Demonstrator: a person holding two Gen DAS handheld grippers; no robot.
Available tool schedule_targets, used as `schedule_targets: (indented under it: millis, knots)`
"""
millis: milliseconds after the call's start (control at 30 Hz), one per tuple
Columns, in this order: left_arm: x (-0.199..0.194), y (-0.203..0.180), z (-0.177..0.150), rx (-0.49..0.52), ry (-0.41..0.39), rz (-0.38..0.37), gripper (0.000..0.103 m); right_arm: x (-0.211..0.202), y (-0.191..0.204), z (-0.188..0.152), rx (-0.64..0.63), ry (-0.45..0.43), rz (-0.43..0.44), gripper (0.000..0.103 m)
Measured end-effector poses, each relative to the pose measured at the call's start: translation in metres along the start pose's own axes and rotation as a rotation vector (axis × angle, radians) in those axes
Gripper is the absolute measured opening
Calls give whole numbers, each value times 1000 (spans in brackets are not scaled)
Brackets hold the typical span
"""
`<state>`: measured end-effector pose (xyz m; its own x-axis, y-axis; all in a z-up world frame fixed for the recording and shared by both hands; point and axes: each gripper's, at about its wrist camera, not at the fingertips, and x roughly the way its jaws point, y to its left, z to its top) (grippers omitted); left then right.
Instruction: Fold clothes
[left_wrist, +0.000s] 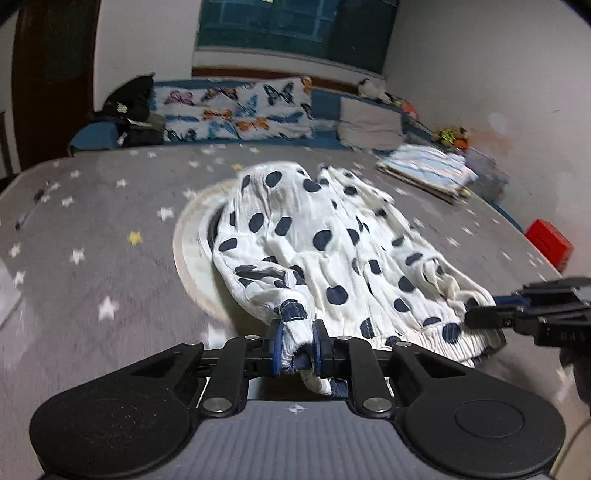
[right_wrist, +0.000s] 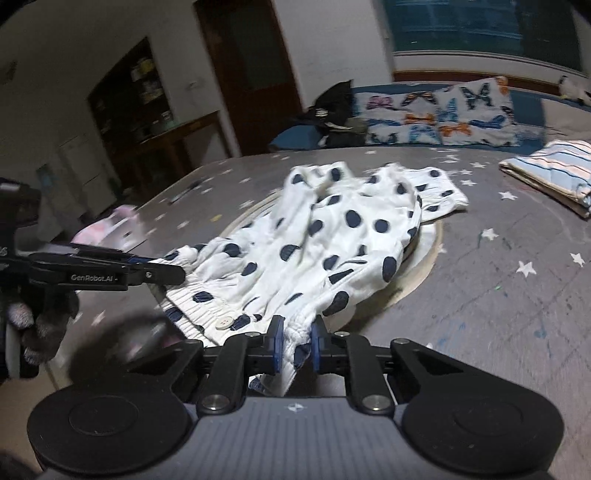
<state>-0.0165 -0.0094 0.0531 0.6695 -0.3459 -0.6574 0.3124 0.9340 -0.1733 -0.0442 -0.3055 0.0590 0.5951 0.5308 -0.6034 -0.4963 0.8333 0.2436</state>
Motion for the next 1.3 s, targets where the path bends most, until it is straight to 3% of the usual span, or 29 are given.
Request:
schedule_targets:
  millis: [233,400,633,733,833,1100,1300]
  knots:
    - [-39,-10,-42,66,107,-75,17,-29,31,-23,-115,95,121,13]
    - [-54,-2,-61,38,148,-118,21,-42,43,-37,-149,174,182,16]
    - [-62,-3,-40,83,60,-112,42,-58,18,-19,-70,138,134,24]
    - [-62,-2,-29,90,25,-101,44,-62,3,-8,-35,111,106,30]
    - [-55,2,-17,72,-2,-74,46,-58,-11,6,-36,74,38,30]
    - [-22,11,11,-2,-21,-48,47,-6,-62,65,-11,3,-118,30]
    - [-4,3,20,-24,-36,-91,50,53,-99,115,19,-4,-170,30]
